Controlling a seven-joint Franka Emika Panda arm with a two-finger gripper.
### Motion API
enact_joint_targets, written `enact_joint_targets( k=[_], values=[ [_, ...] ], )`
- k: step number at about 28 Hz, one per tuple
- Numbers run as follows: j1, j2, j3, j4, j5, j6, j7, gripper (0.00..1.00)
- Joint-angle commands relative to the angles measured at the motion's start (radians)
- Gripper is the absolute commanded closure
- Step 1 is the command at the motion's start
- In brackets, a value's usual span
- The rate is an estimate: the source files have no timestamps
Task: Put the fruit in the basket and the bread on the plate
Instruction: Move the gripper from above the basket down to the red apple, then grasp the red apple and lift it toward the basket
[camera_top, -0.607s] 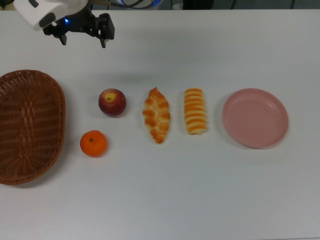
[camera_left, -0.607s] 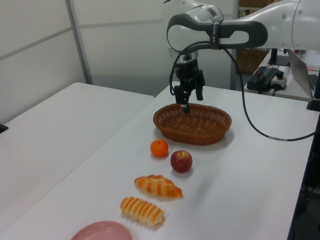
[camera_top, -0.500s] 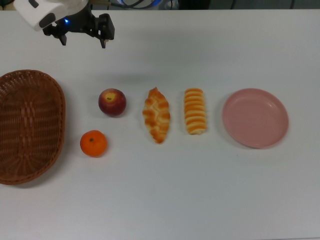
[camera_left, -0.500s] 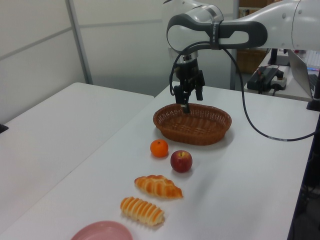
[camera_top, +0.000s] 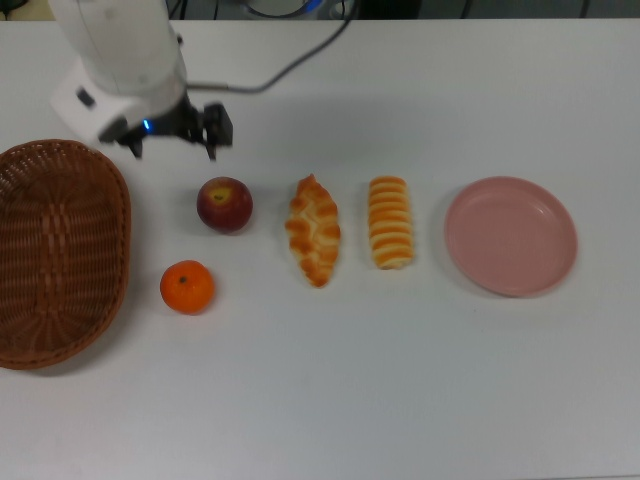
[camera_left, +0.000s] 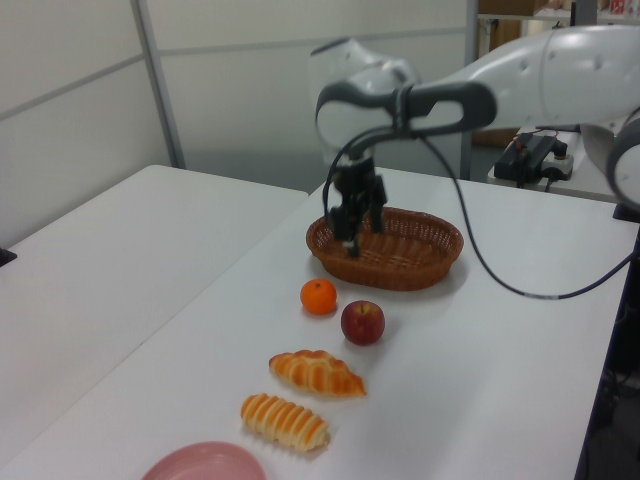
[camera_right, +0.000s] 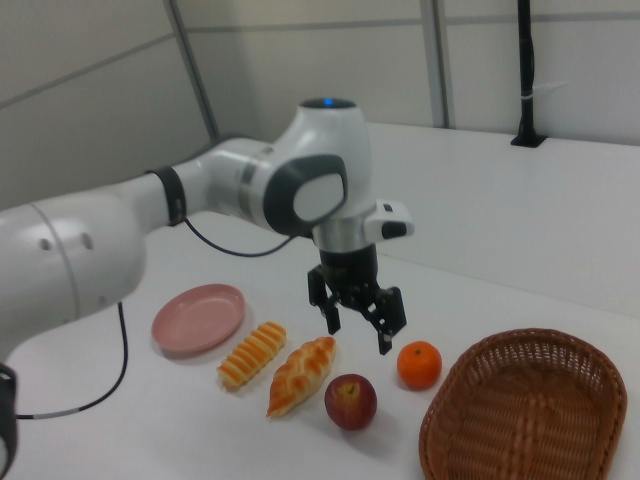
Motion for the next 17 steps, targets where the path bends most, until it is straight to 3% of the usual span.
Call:
enact_joint_targets(
  k=[1,5,14,17],
  values=[
    [0.039,0.057,-0.005,-0.019,-0.024,0.055,-0.02,0.0],
    [0.08,0.086,-0.005,-0.031,-0.085,0.053,-0.017,0.0],
    [0.112,0.095,-0.005,-0.089,-0.12,0.046,-0.017,0.0],
    [0.125,0.121,-0.005,-0.106,-0.162,0.046,-0.01,0.0]
  ],
)
